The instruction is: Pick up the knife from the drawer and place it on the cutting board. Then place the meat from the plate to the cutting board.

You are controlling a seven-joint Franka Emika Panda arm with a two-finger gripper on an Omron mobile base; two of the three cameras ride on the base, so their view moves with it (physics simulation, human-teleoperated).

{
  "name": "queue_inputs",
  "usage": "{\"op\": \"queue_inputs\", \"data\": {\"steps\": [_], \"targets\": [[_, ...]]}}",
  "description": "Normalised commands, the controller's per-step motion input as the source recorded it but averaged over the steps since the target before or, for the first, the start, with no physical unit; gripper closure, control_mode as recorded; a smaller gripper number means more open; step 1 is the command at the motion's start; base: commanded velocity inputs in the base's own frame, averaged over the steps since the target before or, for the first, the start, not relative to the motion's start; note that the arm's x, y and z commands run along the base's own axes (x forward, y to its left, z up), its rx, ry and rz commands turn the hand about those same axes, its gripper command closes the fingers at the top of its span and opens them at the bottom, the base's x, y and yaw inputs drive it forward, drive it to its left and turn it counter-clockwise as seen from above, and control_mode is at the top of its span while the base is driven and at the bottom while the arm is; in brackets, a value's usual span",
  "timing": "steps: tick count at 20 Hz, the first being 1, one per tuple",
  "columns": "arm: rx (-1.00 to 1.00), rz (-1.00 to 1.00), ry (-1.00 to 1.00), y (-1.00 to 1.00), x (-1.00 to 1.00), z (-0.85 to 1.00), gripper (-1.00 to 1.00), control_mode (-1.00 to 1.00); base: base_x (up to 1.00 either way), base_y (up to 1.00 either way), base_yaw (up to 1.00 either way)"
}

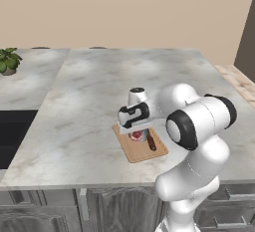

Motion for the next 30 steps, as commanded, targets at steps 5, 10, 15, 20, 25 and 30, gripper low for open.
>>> {"op": "queue_inputs", "data": {"steps": [5,10,15,20,25,30], "targets": [[0.00,-0.03,0.07,0.00,0.28,-0.23,1.00,-1.00,0.00,0.00,0.00],[0.00,-0.02,0.06,0.00,0.24,-0.25,1.00,-1.00,0.00,0.00,0.00],[0.00,-0.02,0.04,0.00,0.21,-0.27,1.00,-1.00,0.00,0.00,0.00],[0.00,-0.02,0.01,0.00,0.13,-0.24,1.00,-1.00,0.00,0.00,0.00],[0.00,-0.02,0.01,0.00,0.10,-0.23,1.00,-1.00,0.00,0.00,0.00],[0.00,-0.02,0.03,0.01,0.11,-0.24,-1.00,-1.00,0.00,0.00,0.00]]}}
